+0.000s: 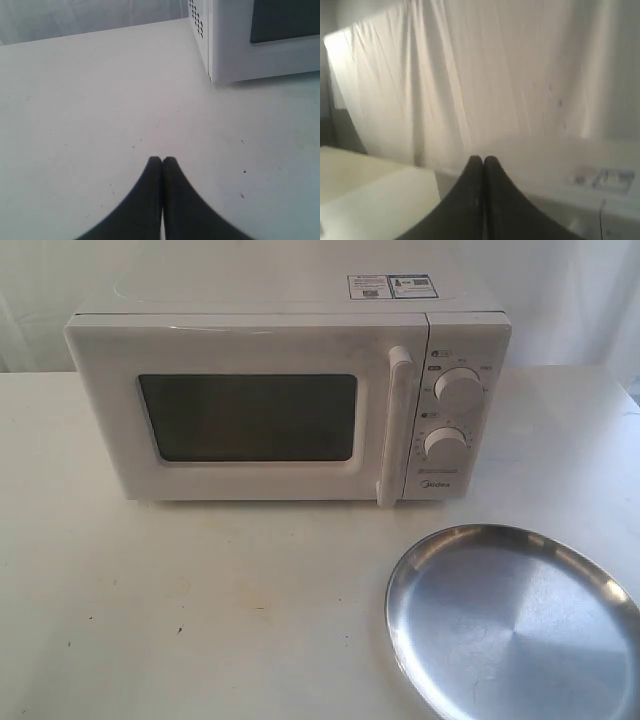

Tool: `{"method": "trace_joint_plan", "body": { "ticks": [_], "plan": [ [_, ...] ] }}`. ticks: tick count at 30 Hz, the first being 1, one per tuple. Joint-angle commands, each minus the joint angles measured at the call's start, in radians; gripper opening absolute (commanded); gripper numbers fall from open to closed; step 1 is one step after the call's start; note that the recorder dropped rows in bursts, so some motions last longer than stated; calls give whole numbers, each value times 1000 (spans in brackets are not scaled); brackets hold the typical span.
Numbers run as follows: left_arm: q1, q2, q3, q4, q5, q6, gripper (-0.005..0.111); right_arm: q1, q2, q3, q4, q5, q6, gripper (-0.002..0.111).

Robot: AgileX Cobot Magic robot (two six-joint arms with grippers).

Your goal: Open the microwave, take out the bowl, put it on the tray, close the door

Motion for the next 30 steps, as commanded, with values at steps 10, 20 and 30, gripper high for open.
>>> {"method": "trace_joint_plan", "body": {
  "ticks": [10,20,30],
  "plan": [
    [0,-2,5,-4,-5,-6,0,-6,957,-5,94,-401,-939,0],
    [0,-2,5,-4,-5,-6,0,-6,1192,-5,315,-458,-1262,53],
    [0,-2,5,-4,-5,-6,0,120,1234,-171,340,-278,-1257,46]
  ]
}}
